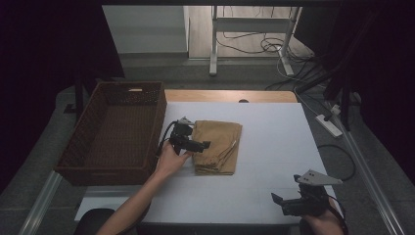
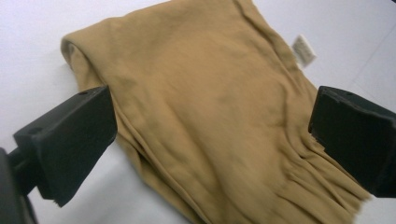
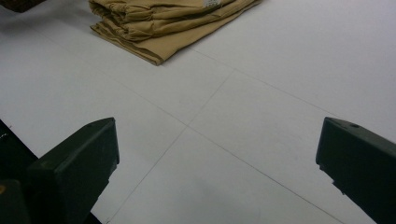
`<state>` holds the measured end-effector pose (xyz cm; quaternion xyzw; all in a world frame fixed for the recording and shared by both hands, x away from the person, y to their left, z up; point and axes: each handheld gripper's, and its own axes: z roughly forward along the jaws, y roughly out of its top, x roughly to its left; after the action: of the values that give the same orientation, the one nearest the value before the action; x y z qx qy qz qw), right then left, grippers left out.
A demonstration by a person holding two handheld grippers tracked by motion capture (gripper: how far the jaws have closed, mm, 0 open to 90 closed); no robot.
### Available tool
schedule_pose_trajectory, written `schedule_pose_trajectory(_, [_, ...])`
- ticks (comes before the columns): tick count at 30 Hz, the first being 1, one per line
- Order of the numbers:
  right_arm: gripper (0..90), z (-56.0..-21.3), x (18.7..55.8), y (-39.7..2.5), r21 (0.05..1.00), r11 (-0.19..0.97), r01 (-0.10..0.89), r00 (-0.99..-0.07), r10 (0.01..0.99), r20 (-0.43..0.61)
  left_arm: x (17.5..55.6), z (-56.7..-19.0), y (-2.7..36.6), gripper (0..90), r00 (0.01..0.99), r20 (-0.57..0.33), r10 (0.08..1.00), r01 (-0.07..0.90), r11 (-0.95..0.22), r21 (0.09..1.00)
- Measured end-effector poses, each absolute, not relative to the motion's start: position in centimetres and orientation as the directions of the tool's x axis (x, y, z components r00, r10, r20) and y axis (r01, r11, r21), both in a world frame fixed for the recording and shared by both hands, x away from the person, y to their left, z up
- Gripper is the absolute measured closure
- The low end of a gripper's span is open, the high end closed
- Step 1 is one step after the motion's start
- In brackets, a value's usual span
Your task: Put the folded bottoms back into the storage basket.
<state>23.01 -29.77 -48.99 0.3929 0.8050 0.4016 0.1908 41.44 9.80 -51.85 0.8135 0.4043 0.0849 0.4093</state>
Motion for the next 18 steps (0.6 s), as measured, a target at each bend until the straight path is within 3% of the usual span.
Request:
schedule_pose_trajectory(5, [0.2, -49.0, 23.0, -29.8, 0.795, 0.370, 0.480, -0.618, 0.786, 0.008, 42.9, -51.9, 10.4, 1.9, 0.664, -0.226, 0.713, 0.600, -0.326, 0.731])
schedule_pose_trajectory(18, [0.2, -49.0, 23.0, -29.8, 0.793, 0.372, 0.482, -0.618, 0.786, 0.007, 46.6, -52.3, 10.7, 6.6, 0.632, -0.199, 0.749, 0.618, -0.332, 0.712])
